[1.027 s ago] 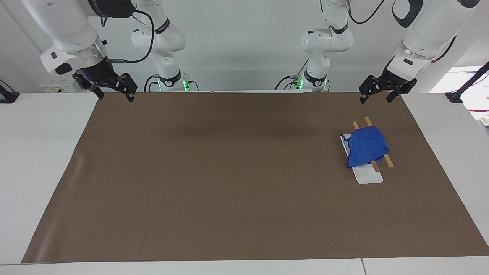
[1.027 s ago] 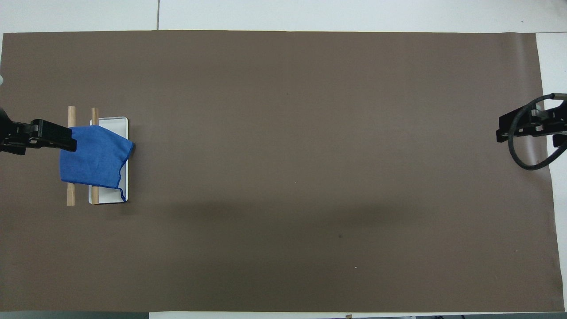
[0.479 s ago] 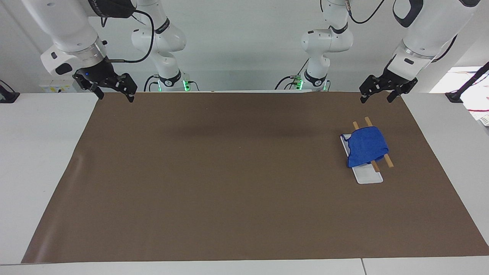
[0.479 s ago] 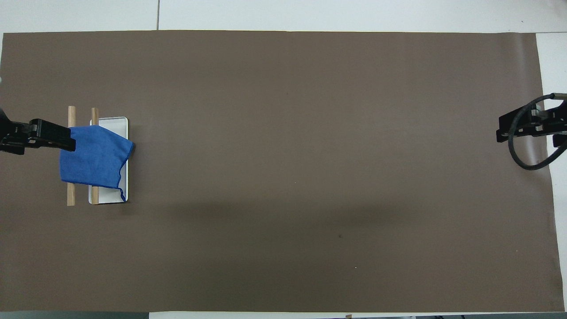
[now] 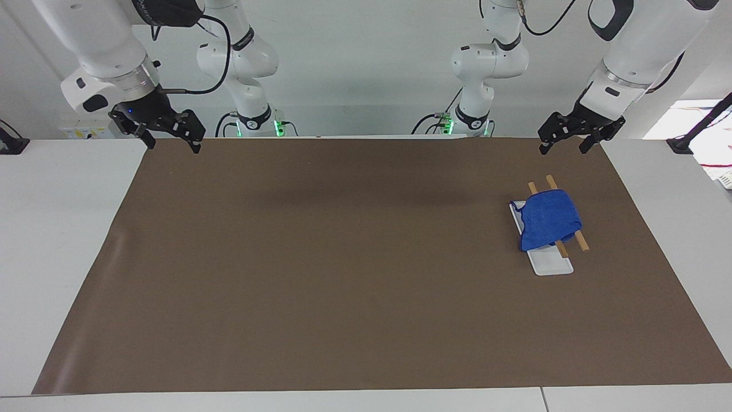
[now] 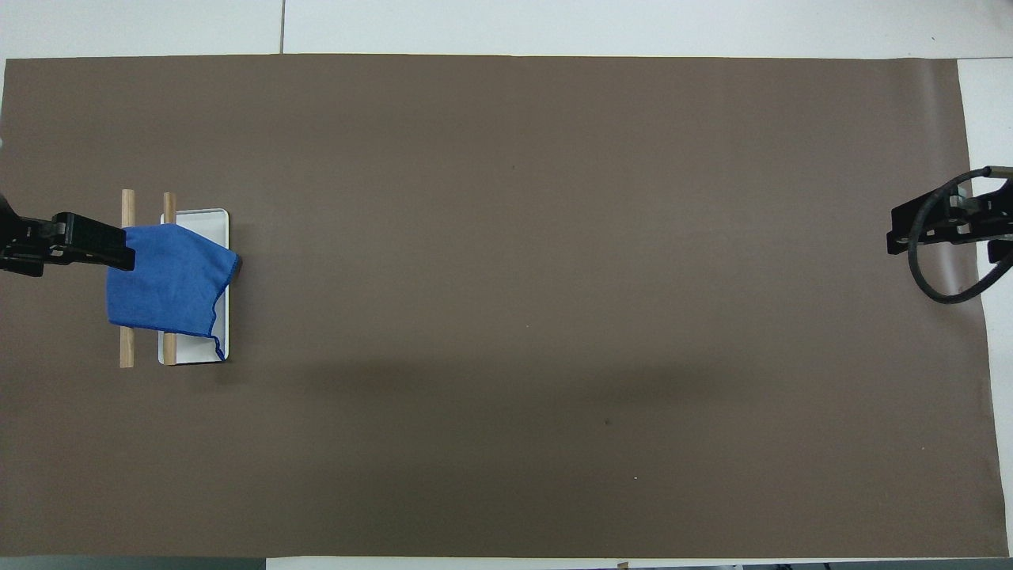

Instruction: Right arm passes towel to left arm to hang

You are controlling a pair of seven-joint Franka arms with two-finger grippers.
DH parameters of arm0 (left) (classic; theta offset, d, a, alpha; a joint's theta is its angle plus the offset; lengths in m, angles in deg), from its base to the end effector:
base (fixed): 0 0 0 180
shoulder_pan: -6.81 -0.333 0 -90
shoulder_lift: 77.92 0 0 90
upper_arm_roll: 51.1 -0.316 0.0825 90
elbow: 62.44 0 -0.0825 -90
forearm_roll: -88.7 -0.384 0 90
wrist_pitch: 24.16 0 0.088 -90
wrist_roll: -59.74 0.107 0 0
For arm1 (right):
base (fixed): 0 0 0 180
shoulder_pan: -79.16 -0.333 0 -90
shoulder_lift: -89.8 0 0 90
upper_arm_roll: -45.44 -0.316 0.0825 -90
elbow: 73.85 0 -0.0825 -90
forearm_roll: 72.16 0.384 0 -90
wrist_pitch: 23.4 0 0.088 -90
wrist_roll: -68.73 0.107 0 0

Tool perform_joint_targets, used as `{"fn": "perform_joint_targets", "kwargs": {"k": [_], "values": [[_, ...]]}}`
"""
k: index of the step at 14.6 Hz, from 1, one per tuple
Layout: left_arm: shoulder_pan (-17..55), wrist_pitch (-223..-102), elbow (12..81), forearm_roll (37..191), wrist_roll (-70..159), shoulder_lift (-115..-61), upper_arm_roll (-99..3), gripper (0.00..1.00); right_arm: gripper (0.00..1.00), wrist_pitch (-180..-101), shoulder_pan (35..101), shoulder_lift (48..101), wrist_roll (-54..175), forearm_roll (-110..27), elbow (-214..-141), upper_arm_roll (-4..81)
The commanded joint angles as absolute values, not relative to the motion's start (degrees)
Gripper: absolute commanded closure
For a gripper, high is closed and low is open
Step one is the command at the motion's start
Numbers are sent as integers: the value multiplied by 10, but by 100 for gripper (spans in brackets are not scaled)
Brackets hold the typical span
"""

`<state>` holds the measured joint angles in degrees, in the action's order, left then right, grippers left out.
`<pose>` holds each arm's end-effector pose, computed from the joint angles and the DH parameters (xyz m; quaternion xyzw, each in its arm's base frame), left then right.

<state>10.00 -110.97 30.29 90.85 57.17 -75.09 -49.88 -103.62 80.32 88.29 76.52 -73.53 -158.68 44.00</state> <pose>0.5308 -0.0454 0.6243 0.9993 -0.0166 -0.0280 0.0166 0.5448 -0.0004 0.6378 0.9963 -0.0668 -0.0524 0.0153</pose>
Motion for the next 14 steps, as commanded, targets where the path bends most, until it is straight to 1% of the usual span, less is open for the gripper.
{"fn": "perform_joint_targets", "kwargs": {"k": [1, 5, 14], "values": [[96, -1099, 304, 905, 580, -745, -499, 0, 0, -1042, 823, 889, 752, -729, -1603, 438], [97, -1101, 303, 905, 575, -745, -499, 0, 0, -1072, 829, 893, 752, -710, -1609, 439], [96, -1115, 308, 905, 579, -743, -499, 0, 0, -1072, 829, 893, 752, -709, -1608, 439]]}}
